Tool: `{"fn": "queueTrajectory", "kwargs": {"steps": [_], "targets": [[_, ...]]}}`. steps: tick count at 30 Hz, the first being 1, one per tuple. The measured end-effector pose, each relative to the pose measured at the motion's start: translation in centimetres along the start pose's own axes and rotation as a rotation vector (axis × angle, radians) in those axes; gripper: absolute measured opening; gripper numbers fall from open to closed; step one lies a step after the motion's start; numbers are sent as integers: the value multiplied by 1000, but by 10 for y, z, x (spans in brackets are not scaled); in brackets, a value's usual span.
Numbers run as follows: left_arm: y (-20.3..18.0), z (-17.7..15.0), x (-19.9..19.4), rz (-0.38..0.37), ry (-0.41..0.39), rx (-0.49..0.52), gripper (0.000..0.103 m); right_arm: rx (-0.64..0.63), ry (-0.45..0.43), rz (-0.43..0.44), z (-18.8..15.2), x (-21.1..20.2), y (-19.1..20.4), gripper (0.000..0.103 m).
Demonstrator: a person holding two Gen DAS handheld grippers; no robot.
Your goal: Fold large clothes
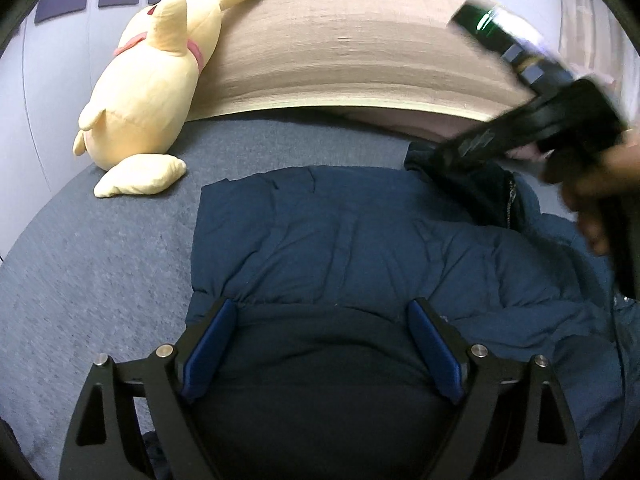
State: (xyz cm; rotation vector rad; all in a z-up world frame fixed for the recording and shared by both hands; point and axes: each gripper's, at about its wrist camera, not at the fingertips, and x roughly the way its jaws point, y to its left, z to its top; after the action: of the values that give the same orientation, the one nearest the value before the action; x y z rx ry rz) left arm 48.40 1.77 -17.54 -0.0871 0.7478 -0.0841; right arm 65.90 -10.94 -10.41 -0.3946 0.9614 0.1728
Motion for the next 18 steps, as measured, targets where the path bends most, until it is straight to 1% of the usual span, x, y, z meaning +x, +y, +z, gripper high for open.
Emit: {"fn": "queueTrajectory", "kwargs": {"steps": [1,2,4,5,7,10,12,18], "targets": [[1,0,0,-8,-1,-7,88,22,47,23,1,13,-3,36],[1,0,0,-12,0,-11,88,58,72,78,2,19,-9,33],[2,0,0,-15,0,-12,89,113,65,100,3,19,-22,24],[1,0,0,-16,0,-12,89,157,73,108,2,22,-31,24],[0,-1,-3,-24,-2,-16,89,266,81,168,-2,27,-51,24],[0,-1,-3,-25,-1,-17,89,328,81,193,-6,32,-56,24],[1,-1,-3,-25,-1,-17,89,383,81,227,-8,34,-62,24],[0,-1,-3,-25,-1,-19,89,479,84,310,-12,38,-75,24]]}}
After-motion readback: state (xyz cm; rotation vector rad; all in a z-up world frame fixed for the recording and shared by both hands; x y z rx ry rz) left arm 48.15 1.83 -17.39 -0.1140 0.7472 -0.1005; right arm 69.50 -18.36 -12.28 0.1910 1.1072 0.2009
